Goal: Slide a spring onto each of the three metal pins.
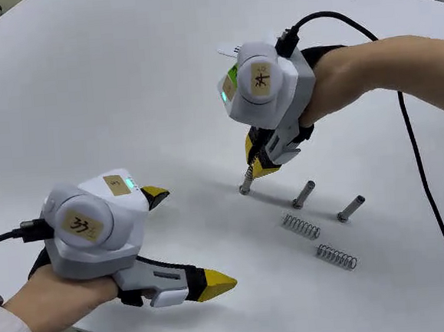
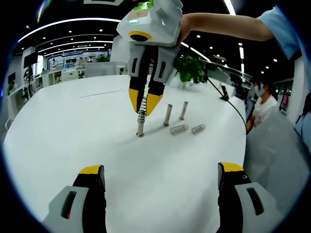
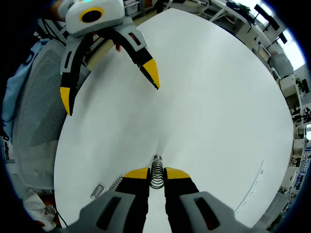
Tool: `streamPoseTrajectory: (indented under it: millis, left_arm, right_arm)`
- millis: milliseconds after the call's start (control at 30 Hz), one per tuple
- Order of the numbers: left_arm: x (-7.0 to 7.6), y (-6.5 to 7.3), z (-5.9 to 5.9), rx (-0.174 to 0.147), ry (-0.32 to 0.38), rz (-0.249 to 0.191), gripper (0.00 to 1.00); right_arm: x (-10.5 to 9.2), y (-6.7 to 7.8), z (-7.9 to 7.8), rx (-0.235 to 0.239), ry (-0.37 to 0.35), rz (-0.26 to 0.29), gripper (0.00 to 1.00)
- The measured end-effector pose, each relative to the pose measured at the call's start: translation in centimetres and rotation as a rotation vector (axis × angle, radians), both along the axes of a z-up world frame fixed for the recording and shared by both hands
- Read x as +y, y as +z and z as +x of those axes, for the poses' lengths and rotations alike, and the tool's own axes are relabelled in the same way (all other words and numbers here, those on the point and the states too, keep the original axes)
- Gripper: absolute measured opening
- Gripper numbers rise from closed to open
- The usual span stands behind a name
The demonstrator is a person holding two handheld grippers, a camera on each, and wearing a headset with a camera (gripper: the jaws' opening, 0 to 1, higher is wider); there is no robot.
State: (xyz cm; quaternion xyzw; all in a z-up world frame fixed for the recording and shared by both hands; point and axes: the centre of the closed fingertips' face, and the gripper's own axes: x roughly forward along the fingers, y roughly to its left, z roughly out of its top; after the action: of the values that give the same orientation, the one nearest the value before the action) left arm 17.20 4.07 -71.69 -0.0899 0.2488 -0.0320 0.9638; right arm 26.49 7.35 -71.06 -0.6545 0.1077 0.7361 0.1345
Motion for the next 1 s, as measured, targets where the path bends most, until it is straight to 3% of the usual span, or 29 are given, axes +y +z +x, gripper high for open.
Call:
streamPoseTrajectory:
  millis: [567,1000]
  left_arm:
    - [0.0,-0.2,-0.1,0.01,0.008,-0.006,0.98]
    - [0.2,-0.3,0.0,0.014,0.005,-0.008,0.97]
  right_arm:
    - [0.0,-2.7,0.0,-0.003,0.002,-0.014,0.12]
    - [-0.1,-2.9,-0.3,0.005,0.0,-0.018,0.13]
